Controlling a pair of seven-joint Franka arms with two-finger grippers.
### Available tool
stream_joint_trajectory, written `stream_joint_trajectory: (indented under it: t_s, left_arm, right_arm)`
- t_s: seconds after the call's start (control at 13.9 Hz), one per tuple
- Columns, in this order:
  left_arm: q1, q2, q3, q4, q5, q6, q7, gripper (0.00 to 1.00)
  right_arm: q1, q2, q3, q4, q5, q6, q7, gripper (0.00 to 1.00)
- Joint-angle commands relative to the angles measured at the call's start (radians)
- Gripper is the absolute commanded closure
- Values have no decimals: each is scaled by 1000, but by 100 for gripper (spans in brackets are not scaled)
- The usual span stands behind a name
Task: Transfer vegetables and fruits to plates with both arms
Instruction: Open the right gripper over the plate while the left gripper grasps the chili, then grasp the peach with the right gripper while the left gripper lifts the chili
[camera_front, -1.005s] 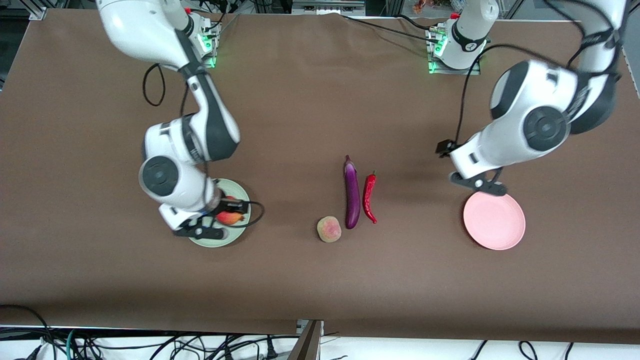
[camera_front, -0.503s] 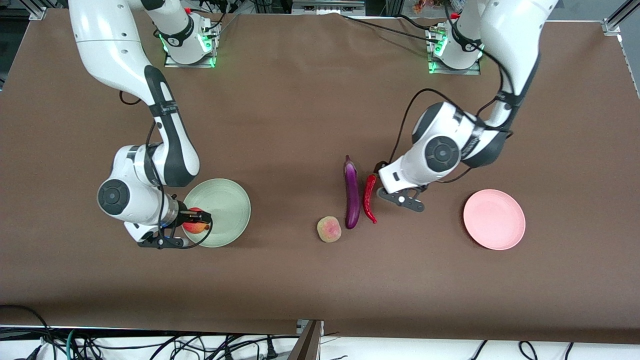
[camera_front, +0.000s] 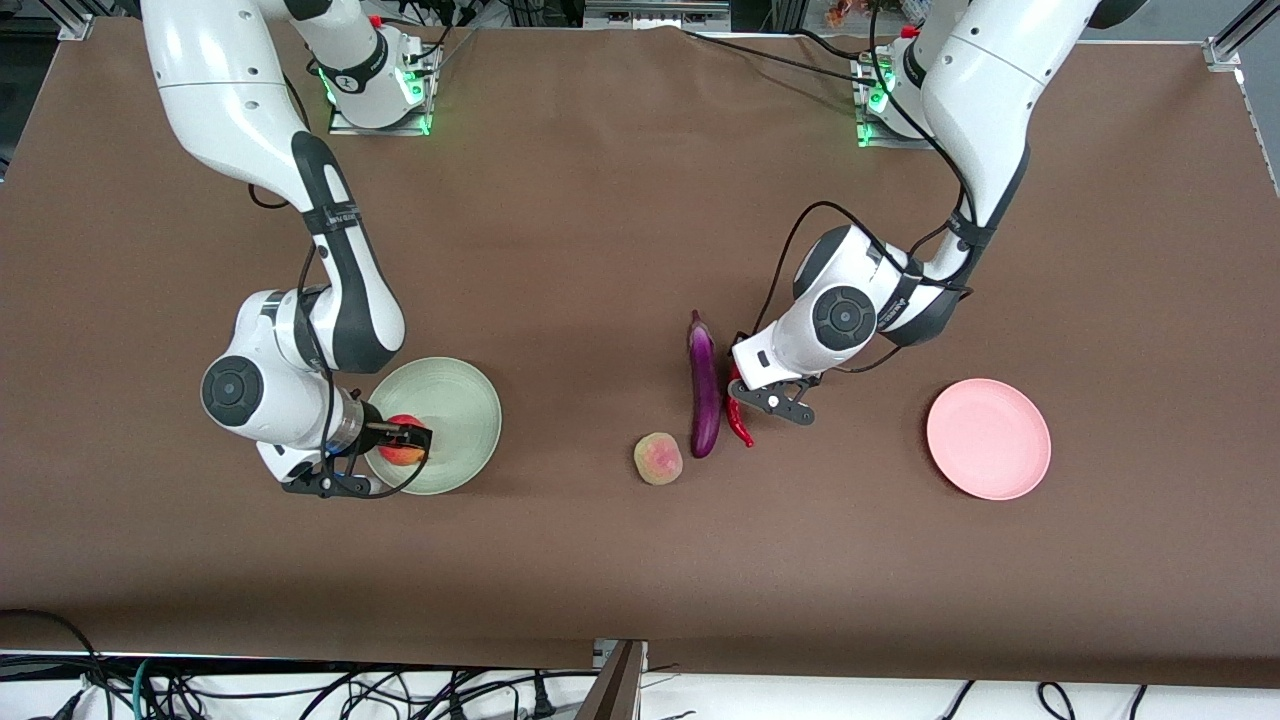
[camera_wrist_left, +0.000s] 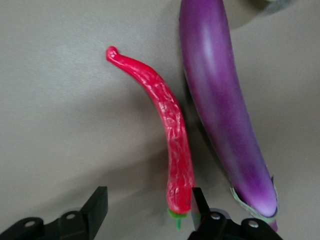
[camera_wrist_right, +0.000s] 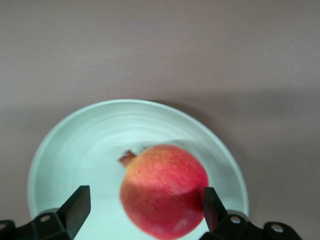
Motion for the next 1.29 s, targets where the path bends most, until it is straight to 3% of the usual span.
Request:
stream_joint_trajectory:
  t_s: [0.0, 0.29, 0.36, 0.5, 0.57, 0.79, 0.86, 1.08, 1.22]
  left_arm:
    - [-26, 14, 5, -7, 0, 34, 0, 30]
    - [-52, 32, 5, -7, 0, 61, -2, 35]
    - [-53, 34, 5, -7, 3, 63, 0, 48]
    - [-53, 37, 5, -4, 2, 63, -4, 83]
    - [-40, 31, 6, -5, 3, 63, -4, 88]
    - [-21, -47, 28, -5, 11, 43, 1, 93]
    - [3, -78, 28, -5, 11, -6, 3, 97]
    - [107, -161, 34, 8, 29, -188, 24, 98]
    - [192, -184, 35, 15, 136, -267, 99, 95]
  right_arm:
    - [50, -8, 5, 109, 15, -110, 157, 1]
    - [120, 37, 5, 229, 17, -100, 317, 1]
    - [146, 63, 5, 271, 17, -90, 368, 1]
    - [191, 124, 5, 346, 17, -26, 467, 1]
    - [209, 155, 5, 370, 17, 26, 501, 1]
    - [267, 218, 5, 388, 17, 184, 555, 1]
    - [289, 236, 5, 388, 17, 225, 572, 1]
    - [361, 297, 4, 394, 11, 347, 623, 1]
    - [409, 340, -2, 406, 8, 434, 665, 1]
